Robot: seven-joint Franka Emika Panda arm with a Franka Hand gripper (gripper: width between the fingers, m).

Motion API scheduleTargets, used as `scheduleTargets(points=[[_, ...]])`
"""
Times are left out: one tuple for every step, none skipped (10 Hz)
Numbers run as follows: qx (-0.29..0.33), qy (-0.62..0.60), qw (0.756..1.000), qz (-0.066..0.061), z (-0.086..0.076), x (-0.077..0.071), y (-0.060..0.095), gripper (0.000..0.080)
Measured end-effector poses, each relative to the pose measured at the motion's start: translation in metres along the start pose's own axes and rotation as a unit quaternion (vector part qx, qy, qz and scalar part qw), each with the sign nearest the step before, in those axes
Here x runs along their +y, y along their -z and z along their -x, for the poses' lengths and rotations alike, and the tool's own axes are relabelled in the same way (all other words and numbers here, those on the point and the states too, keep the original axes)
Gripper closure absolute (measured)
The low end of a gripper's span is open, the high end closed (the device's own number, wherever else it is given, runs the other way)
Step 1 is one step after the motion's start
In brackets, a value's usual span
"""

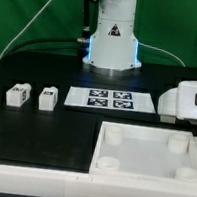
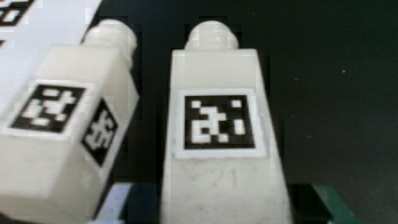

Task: Assemble one leg

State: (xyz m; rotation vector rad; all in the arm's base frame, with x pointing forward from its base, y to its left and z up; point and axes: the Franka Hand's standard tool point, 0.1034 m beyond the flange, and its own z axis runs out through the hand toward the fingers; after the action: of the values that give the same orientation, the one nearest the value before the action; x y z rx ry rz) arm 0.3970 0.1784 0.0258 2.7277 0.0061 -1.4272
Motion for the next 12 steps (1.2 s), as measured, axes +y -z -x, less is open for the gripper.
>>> scheduleTargets(points=[[0.002,-0.005,1.0,-0.001,0.011,0.006,0.01,0.0508],[0.007,-0.008,1.0,-0.002,0.023,0.012,0.021,0.0508],[0.003,-0.012,1.0,-0.003,0.035,0.019,0.031,0.0508],[0.006,-0.016,1.0,-0.004,0.047,0.029,0.045,0.0508],[0.014,-0.01,1.0,-0.006,0.055,0.036,0.055,0.0507],[0.027,-0.009,1.0,-0.009,0.062,0.039,0.063,0.0507],[0.029,-0.009,1.0,-0.009,0.063,0.039,0.062,0.0507],[0.033,-0.009,0.999,-0.01,0.061,0.038,0.062,0.0507],[0.106,-0.008,0.994,-0.021,0.049,0.032,0.072,0.0507],[0.16,-0.008,0.987,-0.027,0.051,0.031,0.075,0.0507],[0.216,-0.008,0.976,-0.034,0.049,0.029,0.077,0.0507],[0.262,-0.007,0.964,-0.039,0.049,0.029,0.077,0.0507]])
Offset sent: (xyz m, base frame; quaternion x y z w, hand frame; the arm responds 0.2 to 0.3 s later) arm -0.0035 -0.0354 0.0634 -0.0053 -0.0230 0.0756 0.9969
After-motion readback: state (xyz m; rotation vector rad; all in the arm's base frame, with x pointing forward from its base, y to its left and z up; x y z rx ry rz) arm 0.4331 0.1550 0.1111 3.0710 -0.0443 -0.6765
